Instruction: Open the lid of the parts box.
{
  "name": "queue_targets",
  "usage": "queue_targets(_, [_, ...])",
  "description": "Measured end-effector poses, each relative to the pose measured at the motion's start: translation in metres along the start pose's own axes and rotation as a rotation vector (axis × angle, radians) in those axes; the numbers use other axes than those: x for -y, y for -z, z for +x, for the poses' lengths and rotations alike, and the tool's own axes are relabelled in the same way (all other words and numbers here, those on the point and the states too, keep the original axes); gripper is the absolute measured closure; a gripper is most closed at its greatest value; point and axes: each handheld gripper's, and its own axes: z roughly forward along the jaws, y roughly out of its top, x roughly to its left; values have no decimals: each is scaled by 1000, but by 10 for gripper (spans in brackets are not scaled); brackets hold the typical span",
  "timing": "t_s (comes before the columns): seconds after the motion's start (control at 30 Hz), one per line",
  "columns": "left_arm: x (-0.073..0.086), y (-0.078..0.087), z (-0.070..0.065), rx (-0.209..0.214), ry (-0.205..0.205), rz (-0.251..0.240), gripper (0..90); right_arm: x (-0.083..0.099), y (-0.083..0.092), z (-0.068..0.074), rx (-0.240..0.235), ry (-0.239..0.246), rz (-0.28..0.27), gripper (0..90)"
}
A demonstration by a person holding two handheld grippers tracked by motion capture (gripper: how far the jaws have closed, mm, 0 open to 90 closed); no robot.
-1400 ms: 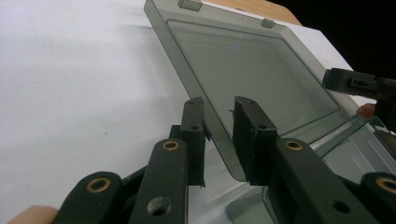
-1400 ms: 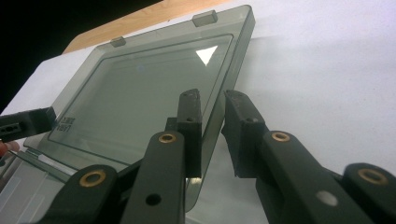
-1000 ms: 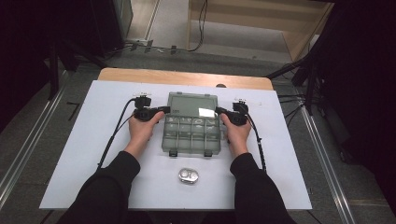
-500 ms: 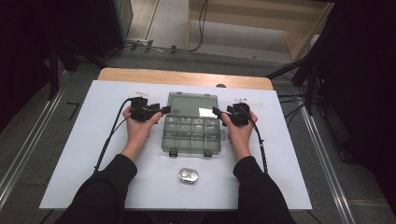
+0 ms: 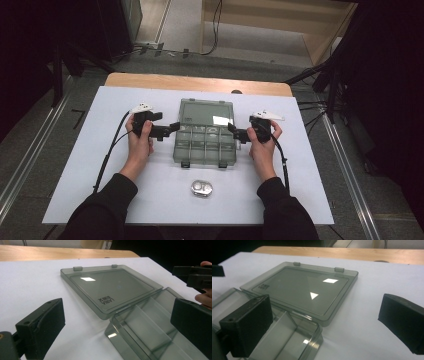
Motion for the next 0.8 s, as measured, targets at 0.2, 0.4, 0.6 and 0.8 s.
queue_targets(0.2, [4,15,-4,16,-22,-14,0,3,11,5,-24,9,-20,0])
queue_targets(0.4, [8,30,-11,11,-42,6,0,7,23,11,-16,28,-29,0])
queue_targets(0.6, [16,43,-15,11,-70,-5,0,11,37,15,-52,21,-60,0])
queue_targets(0.8, [23,58,-20,15,-91,-20,0,16,49,23,-66,54,-65,0])
